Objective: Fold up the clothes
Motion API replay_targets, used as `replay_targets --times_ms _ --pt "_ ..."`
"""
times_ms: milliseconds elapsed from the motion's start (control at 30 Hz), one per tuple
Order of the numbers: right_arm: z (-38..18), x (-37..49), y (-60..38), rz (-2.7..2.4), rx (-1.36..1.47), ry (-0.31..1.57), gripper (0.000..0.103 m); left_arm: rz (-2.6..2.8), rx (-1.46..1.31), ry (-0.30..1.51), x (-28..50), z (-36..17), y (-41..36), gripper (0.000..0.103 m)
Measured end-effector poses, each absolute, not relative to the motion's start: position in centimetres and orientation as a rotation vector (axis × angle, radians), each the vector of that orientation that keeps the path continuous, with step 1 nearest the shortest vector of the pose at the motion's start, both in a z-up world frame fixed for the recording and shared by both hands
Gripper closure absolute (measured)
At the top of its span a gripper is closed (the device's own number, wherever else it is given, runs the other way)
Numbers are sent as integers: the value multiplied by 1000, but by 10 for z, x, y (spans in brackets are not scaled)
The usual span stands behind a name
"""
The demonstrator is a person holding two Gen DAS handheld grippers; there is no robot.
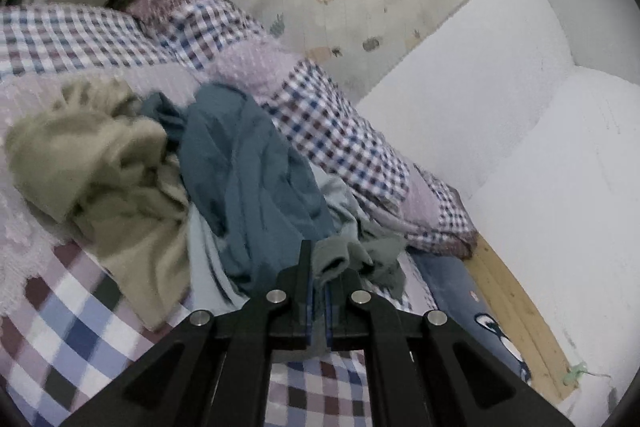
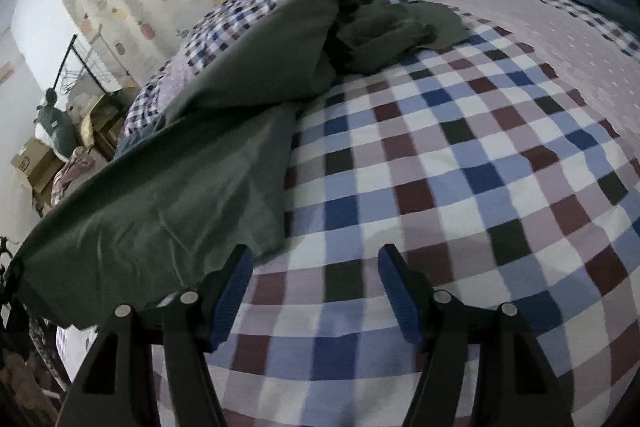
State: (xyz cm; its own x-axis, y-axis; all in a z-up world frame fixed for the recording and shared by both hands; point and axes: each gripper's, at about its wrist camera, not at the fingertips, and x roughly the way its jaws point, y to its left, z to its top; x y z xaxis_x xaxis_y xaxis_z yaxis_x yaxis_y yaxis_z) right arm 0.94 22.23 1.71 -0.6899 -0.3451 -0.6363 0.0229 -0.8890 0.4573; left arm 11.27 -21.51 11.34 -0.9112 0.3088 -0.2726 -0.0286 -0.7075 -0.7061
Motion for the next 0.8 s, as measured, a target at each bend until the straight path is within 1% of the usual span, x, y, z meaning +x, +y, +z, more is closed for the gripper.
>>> replay_targets --times_ms 200,433,800 --pt "23 13 206 -2600 1089 -576 33 2808 -453 -1177 129 123 -256 101" --pt "27 16 202 -2589 1053 -576 33 3000 -300 -1296 157 130 -316 102" --pt "35 24 192 -2562 993 -523 33 3297 -132 -1555 191 118 -396 102"
